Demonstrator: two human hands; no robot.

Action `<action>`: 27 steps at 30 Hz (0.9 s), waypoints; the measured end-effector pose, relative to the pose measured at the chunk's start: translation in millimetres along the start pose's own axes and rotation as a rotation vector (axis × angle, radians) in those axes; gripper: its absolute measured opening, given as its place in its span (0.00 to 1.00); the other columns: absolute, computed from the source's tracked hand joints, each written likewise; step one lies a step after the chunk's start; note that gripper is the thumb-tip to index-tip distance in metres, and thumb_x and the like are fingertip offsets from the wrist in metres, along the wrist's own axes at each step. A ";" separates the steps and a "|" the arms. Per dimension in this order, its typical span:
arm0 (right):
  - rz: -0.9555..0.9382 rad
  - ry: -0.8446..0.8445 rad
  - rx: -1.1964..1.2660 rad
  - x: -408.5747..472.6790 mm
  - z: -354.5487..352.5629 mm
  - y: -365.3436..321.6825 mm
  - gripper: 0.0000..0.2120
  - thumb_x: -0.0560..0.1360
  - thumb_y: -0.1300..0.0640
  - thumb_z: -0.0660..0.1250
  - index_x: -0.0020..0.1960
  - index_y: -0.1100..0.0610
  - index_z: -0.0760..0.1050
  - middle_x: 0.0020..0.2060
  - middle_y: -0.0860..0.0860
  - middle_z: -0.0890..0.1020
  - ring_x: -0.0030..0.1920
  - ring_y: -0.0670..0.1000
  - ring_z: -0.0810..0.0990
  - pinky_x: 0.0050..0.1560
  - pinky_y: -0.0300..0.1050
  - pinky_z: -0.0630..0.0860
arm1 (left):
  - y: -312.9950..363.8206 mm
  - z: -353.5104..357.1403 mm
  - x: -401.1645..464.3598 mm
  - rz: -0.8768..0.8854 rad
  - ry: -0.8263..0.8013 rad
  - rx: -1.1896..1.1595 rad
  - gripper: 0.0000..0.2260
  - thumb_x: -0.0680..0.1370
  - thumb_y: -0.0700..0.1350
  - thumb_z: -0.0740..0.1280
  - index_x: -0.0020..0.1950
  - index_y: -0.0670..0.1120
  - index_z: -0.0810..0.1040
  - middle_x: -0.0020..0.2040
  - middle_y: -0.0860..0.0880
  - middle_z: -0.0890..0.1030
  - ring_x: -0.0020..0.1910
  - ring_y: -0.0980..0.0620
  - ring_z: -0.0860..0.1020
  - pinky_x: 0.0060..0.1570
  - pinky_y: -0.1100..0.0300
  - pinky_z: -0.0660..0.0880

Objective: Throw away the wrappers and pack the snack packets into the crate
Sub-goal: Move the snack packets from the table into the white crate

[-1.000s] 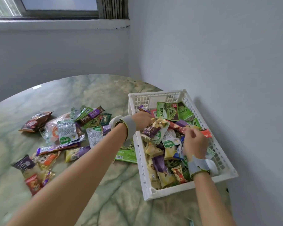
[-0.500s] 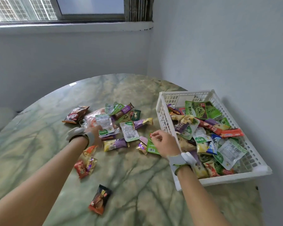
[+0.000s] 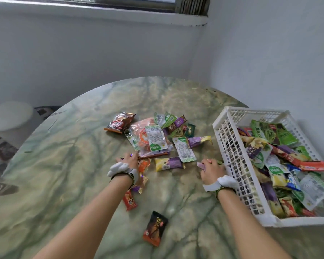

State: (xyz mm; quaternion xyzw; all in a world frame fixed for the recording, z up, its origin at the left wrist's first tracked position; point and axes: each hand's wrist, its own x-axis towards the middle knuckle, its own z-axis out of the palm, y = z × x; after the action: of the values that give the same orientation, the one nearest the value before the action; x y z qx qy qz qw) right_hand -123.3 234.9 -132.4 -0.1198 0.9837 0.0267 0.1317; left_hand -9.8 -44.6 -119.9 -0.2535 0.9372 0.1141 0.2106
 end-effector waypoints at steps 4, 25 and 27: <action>-0.045 0.083 0.000 -20.9 16.2 -1.1 0.12 0.65 0.62 0.75 0.46 0.57 0.76 0.45 0.56 0.80 0.43 0.62 0.79 0.39 0.52 0.74 | -2.5 -6.2 4.9 -0.002 0.046 -0.159 0.27 0.65 0.50 0.74 0.62 0.55 0.69 0.57 0.46 0.76 0.54 0.41 0.76 0.51 0.54 0.74; 0.353 0.818 1.250 -142.5 -122.2 158.3 0.10 0.69 0.62 0.72 0.47 0.50 0.79 0.39 0.42 0.82 0.37 0.39 0.80 0.34 0.37 0.76 | 194.8 -107.2 -94.8 0.323 -0.026 -1.422 0.14 0.62 0.37 0.80 0.32 0.50 0.77 0.36 0.41 0.77 0.37 0.45 0.76 0.41 0.48 0.73; 0.465 0.834 1.271 -139.9 -132.2 191.5 0.10 0.68 0.61 0.72 0.47 0.51 0.79 0.39 0.42 0.81 0.39 0.44 0.80 0.34 0.40 0.74 | 232.5 -107.5 -108.0 0.378 -0.073 -1.479 0.14 0.63 0.37 0.80 0.32 0.50 0.77 0.36 0.41 0.77 0.34 0.45 0.77 0.37 0.51 0.74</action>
State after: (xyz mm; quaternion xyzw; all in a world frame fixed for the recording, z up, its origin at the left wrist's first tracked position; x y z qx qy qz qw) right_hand -72.2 441.5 36.2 0.1866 0.7785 -0.5600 -0.2133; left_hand -83.1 163.6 49.0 -0.1597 0.6366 0.7544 -0.0065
